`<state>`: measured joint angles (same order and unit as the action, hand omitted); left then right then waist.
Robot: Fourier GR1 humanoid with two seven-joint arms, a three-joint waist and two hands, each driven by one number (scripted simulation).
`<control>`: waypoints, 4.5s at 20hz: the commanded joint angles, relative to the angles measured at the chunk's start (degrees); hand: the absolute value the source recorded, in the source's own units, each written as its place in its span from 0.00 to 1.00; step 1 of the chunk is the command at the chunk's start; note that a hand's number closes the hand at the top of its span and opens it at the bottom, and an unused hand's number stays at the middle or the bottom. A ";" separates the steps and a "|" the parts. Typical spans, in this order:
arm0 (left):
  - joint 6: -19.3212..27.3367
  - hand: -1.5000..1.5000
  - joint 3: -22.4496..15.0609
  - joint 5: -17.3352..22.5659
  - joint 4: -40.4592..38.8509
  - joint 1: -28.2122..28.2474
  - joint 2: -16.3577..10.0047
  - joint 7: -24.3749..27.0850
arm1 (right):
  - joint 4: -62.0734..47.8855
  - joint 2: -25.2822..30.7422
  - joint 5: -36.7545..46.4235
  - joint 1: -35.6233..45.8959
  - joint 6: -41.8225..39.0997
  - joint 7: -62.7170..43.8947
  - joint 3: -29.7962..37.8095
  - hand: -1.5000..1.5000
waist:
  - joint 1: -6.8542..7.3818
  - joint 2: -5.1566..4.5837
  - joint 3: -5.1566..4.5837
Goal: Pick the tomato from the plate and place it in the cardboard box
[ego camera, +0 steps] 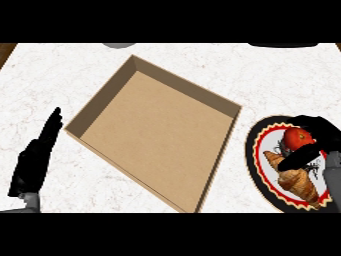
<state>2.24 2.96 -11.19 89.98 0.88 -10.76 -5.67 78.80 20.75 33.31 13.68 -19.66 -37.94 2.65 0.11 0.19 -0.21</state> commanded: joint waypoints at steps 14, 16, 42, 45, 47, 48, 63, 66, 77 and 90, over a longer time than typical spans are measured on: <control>-1.24 0.50 -0.22 0.08 -1.43 -1.99 0.90 1.15 | -1.80 10.54 13.78 5.15 4.71 34.30 -14.41 1.00 | 2.66 -0.87 0.35; -0.52 0.50 0.09 -0.47 -2.24 -2.75 0.98 0.88 | -4.22 9.90 15.34 8.04 7.95 38.68 -15.46 1.00 | 2.07 -0.79 0.31; -0.57 0.50 1.16 -1.43 2.29 2.34 1.31 0.06 | 22.24 -4.09 -11.02 19.38 -6.32 33.60 -5.77 1.00 | 0.00 -0.04 0.18; -0.01 0.50 0.13 -2.66 0.27 -1.65 2.19 -2.47 | 17.68 -6.60 -12.44 28.62 -6.97 27.23 -4.65 1.00 | 0.24 -0.15 0.17; -1.52 0.50 0.69 -1.46 3.08 -0.14 1.52 -3.20 | 19.16 -7.57 -11.23 28.40 -7.43 24.93 -6.05 1.00 | 0.23 -0.11 0.19; -2.26 0.50 1.66 -0.70 0.34 0.03 0.75 -0.17 | 18.55 -11.34 -8.00 29.86 -3.78 22.40 -9.32 1.00 | 0.37 -0.13 0.17; -2.38 0.50 1.26 -1.63 0.24 0.02 1.39 0.30 | -13.89 -20.67 0.51 42.81 5.94 24.71 -17.73 1.00 | 0.92 -0.31 0.19; -0.68 0.50 -0.37 -3.22 -1.76 -3.07 3.38 -0.27 | -20.65 -20.71 -2.60 45.09 13.09 21.52 -25.72 1.00 | 1.62 -0.45 0.17; -1.17 0.50 0.60 -2.95 -2.60 -2.67 2.83 1.86 | -32.42 -20.74 -19.64 48.77 25.67 28.12 -27.34 0.00 | 2.03 -0.67 0.18; -1.78 0.50 1.93 -2.45 -0.36 -1.00 1.51 0.70 | -32.50 -17.58 -36.22 46.98 33.39 37.66 -6.38 0.00 | 0.85 -0.47 0.23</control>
<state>0.83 4.06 -13.73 88.97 -0.56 -8.16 -4.88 47.59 1.25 0.89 60.78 14.02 -2.80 -9.81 1.32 -0.34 0.02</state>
